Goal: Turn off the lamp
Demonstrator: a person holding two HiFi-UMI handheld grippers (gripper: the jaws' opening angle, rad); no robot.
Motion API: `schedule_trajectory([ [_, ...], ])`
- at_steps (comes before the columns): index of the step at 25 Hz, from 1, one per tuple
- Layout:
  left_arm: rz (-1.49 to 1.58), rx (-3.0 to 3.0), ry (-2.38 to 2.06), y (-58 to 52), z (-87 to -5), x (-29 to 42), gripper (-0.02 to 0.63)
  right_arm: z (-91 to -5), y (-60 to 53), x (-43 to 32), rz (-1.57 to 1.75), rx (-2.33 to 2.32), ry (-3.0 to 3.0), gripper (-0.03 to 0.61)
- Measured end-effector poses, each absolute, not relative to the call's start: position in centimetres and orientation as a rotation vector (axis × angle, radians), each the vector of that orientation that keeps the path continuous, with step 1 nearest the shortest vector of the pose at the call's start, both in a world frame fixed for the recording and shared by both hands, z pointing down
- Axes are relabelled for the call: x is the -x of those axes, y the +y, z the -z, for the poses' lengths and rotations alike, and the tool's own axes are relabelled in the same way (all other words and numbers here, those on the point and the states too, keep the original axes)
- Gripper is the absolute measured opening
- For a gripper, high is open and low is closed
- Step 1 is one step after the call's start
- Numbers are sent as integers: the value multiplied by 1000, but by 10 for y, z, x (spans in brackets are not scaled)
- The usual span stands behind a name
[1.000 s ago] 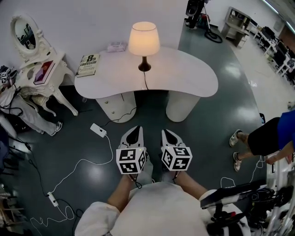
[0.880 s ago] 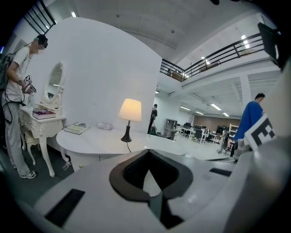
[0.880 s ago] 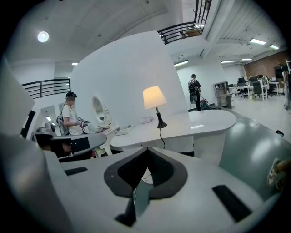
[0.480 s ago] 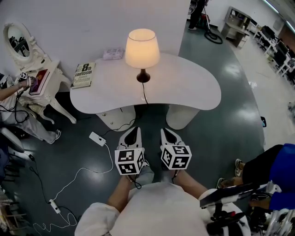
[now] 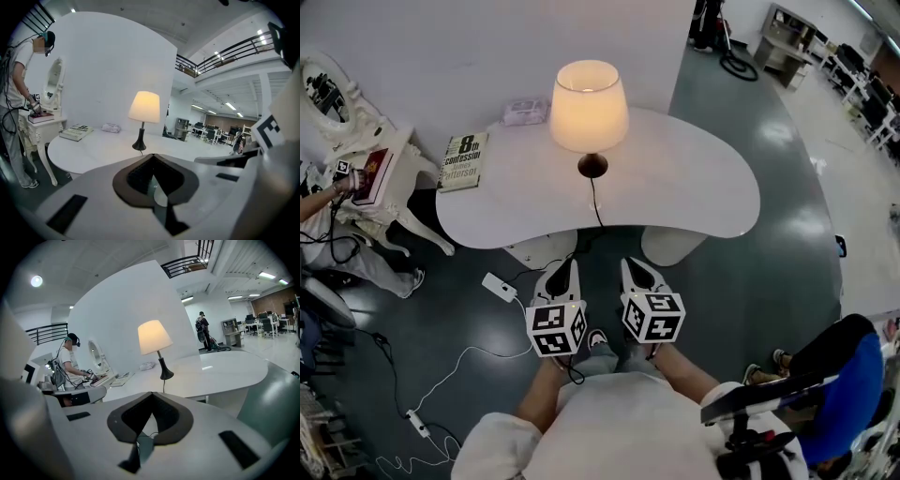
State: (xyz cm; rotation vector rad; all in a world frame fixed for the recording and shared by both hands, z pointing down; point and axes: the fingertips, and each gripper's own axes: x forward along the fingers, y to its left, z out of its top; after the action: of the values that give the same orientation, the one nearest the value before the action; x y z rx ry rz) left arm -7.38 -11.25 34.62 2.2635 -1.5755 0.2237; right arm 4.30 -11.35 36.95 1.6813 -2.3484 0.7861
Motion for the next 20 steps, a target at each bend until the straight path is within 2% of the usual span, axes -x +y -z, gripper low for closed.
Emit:
schedule_trajectory([
  [20, -259, -2113, -1631, -133, -375, 43, 7, -393, -152, -65, -806, -1475, -2350, 0],
])
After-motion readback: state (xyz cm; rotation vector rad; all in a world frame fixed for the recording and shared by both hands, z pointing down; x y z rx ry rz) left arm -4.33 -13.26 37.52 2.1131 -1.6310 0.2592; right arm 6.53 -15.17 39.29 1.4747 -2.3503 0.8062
